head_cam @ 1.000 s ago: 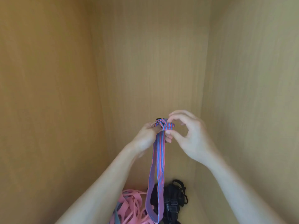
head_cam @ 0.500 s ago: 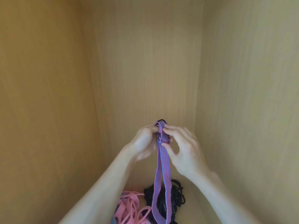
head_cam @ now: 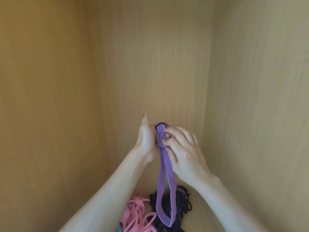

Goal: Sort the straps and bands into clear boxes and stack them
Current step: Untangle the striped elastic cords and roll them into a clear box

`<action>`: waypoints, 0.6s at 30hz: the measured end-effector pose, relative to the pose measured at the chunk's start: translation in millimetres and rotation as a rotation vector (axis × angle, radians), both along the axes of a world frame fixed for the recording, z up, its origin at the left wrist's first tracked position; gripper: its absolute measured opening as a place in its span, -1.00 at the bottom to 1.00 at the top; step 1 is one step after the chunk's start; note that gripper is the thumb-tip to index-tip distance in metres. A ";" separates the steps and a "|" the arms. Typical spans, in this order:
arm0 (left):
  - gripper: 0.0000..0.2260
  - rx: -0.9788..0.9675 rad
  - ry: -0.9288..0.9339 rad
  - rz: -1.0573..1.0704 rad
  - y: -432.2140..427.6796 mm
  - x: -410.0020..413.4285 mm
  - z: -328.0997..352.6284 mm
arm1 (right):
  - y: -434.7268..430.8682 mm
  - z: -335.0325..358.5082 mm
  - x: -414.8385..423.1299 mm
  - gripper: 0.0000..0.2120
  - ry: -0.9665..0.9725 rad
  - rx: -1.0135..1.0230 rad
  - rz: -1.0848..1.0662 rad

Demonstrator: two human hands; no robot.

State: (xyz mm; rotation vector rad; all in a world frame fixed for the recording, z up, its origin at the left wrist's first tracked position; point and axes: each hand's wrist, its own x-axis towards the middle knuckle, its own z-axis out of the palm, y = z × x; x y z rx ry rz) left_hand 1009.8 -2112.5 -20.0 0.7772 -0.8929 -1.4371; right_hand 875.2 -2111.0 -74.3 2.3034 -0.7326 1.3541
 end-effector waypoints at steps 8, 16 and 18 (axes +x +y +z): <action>-0.18 -0.030 -0.244 0.085 0.5 -0.9 -11.6 | 4.3 19.4 6.4 -0.91 -0.382 0.396 0.216; -0.24 -0.135 -0.364 -0.030 -0.3 6.0 -19.4 | -5.0 45.2 5.5 -0.91 -0.306 0.945 0.272; -0.23 -0.150 -0.384 -0.053 0.5 5.2 -23.4 | -7.0 45.4 7.0 -0.90 -0.314 0.992 0.251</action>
